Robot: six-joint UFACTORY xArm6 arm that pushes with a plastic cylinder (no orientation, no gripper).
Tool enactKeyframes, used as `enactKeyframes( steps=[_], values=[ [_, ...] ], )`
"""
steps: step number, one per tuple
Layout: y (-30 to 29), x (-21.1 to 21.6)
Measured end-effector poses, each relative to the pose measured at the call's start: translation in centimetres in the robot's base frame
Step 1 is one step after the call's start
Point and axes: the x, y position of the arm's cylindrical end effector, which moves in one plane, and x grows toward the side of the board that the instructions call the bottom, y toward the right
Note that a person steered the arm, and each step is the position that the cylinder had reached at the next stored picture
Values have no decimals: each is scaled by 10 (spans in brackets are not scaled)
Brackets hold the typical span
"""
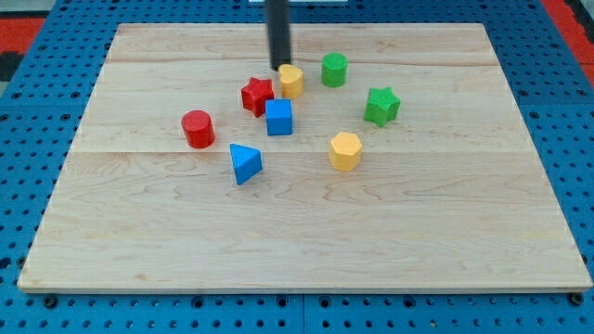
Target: Slide the green circle into yellow heart
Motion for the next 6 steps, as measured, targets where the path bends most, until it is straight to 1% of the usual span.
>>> enactKeyframes(
  steps=[1,2,3,4,5,6],
  values=[
    [12,-19],
    [43,-44],
    [74,-11],
    [34,29],
    [58,12],
    [119,6]
  ],
)
